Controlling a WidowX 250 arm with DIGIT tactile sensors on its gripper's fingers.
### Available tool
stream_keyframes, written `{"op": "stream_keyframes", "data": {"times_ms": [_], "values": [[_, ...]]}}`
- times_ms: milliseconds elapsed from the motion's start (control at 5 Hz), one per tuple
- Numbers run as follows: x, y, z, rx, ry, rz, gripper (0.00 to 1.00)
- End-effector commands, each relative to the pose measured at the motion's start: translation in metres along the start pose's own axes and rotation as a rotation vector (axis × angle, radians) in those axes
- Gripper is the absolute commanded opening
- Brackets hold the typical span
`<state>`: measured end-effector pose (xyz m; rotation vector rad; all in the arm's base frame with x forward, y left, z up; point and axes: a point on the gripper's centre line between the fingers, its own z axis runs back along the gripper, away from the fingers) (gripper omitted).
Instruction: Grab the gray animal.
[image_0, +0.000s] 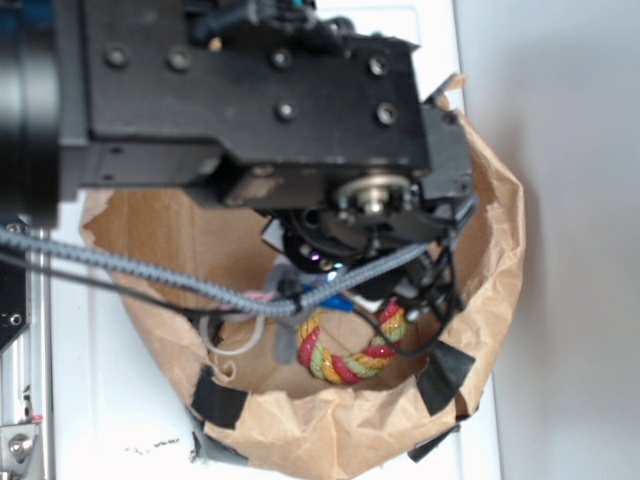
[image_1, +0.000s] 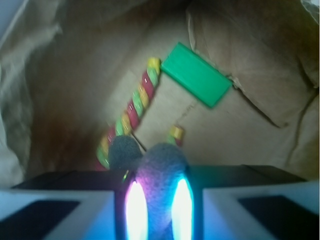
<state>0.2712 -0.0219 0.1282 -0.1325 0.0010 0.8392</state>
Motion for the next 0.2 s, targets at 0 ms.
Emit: {"op": "stream_keyframes", "data": {"times_ms": [0], "values": [[0.0150, 0.0108, 0.0333, 0.008, -0.128, -0.191, 1.00]]}}
